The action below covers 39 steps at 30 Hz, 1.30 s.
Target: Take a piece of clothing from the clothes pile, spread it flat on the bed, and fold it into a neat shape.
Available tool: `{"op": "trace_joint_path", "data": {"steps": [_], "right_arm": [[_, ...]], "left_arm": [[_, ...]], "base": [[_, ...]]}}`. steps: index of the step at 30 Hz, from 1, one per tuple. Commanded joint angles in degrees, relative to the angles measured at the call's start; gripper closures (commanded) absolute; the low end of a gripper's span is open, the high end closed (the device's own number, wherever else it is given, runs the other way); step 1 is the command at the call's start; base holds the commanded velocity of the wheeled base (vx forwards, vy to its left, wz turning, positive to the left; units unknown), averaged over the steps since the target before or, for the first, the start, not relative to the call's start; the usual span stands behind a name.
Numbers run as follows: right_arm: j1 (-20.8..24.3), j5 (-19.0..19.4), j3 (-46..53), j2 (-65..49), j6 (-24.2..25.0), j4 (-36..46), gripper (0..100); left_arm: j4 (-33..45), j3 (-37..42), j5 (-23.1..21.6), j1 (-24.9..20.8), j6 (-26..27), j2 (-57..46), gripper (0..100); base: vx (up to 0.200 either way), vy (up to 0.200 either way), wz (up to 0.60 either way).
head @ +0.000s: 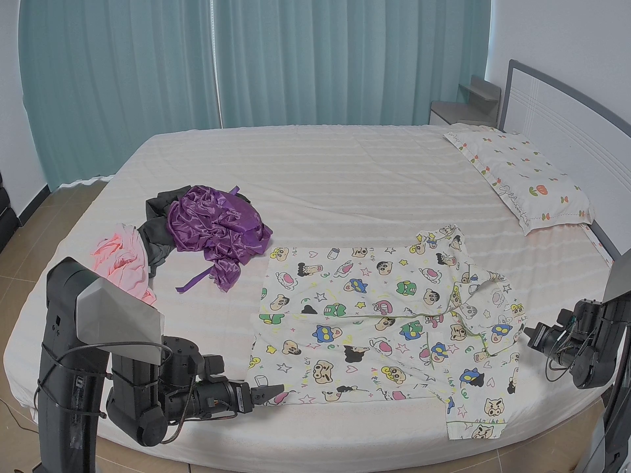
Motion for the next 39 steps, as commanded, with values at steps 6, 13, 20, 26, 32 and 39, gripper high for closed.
{"op": "trace_joint_path", "data": {"steps": [6,13,20,26,32,39], "right_arm": [[0.00,0.08,0.00,0.04,-0.02,-1.02,100],[0.00,0.08,0.00,-0.05,-0.02,-1.02,100],[-0.09,0.08,0.00,0.04,-0.02,-1.02,100],[-0.09,0.08,0.00,0.04,-0.02,-1.02,100],[-0.09,0.08,0.00,0.04,-0.02,-1.02,100],[-0.09,0.16,0.17,-0.05,-0.02,-1.02,100]], "left_arm": [[-1.05,0.02,0.52,1.10,1.52,0.76,100],[-1.05,1.08,0.60,2.51,7.59,2.87,100],[-1.05,4.77,0.78,2.51,8.03,0.76,100],[-1.05,7.14,1.04,3.12,8.73,-0.47,100],[-1.05,9.08,1.04,3.56,11.98,-0.38,100],[-1.05,9.16,1.04,3.83,13.04,0.24,100]], "base": [[0.000,0.000,0.00],[0.000,0.000,0.00],[0.000,0.000,0.00],[0.000,0.000,0.00],[0.000,0.000,0.00],[0.000,0.000,0.00]]}}
